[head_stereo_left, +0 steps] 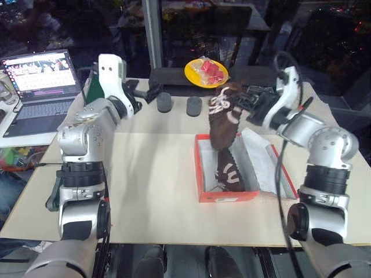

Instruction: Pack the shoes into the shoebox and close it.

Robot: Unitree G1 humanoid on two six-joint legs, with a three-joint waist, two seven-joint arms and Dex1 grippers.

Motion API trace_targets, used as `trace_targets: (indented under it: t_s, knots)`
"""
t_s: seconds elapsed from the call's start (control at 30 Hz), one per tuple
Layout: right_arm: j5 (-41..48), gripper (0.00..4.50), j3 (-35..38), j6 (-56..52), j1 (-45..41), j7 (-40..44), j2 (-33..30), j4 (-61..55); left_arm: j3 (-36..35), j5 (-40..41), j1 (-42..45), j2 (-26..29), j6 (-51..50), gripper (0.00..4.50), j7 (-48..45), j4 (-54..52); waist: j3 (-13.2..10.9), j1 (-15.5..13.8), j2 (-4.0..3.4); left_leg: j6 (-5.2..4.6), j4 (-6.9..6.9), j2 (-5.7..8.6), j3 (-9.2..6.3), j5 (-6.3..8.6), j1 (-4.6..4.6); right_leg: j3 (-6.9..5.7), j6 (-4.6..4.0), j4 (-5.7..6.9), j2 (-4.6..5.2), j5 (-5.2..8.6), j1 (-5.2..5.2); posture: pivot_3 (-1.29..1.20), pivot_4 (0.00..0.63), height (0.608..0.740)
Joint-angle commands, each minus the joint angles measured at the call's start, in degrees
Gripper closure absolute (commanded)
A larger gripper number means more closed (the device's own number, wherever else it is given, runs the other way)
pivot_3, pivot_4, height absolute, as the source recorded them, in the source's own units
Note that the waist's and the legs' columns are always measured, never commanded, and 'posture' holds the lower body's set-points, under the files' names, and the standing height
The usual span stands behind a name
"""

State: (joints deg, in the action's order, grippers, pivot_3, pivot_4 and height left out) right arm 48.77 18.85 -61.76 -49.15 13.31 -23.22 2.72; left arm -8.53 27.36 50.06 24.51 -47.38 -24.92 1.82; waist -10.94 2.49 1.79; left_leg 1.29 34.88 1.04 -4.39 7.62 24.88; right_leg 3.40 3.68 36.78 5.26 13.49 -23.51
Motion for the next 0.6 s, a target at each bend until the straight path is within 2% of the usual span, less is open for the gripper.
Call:
trace_targets:
  t_s: [0.03, 0.2, 0.3, 0.6]
  knots:
    - [2.77, 3.8, 2.14, -1.18, 1.44, -0.71, 1.15, -3.33, 4.07, 1.97, -1.69, 5.7, -3.68, 0.0, -7.78, -7.29, 0.0, 0.18, 0.0, 0.0, 0.0, 0.0, 0.0, 0.0, 0.01, 0.0, 0.0, 0.01, 0.0, 0.0, -0.02, 0.0, 0.15, 0.74]
    - [4.16, 3.8, 2.47, -2.55, 3.24, -2.46, 3.21, -4.92, 8.56, 4.97, -5.27, 14.5, -6.0, 0.0, -19.91, -12.57, -0.01, 0.65, -0.02, 0.0, 0.0, -0.03, 0.07, 0.0, 0.18, 0.14, -0.02, 0.24, -0.06, -0.01, -0.41, 0.0, 0.15, 0.74]
    - [4.2, 3.8, 2.32, -3.01, 4.01, -2.67, 3.39, -5.44, 9.5, 5.84, -6.11, 17.44, -5.64, 0.0, -24.41, -13.75, -0.01, 0.64, -0.02, -0.01, 0.04, -0.03, 0.09, -0.01, 0.3, 0.17, -0.02, 0.31, -0.06, 0.0, -0.57, 0.0, 0.15, 0.74]
    - [6.6, 3.8, 3.03, -5.87, 6.32, -3.86, 4.81, -7.41, 11.32, 6.81, -5.58, 20.77, -4.75, 0.0, -33.17, -14.26, -0.01, 0.51, -0.02, -0.01, 0.04, -0.04, 0.11, -0.01, 0.35, 0.17, -0.02, 0.26, -0.06, 0.0, -0.59, 0.0, 0.15, 0.74]
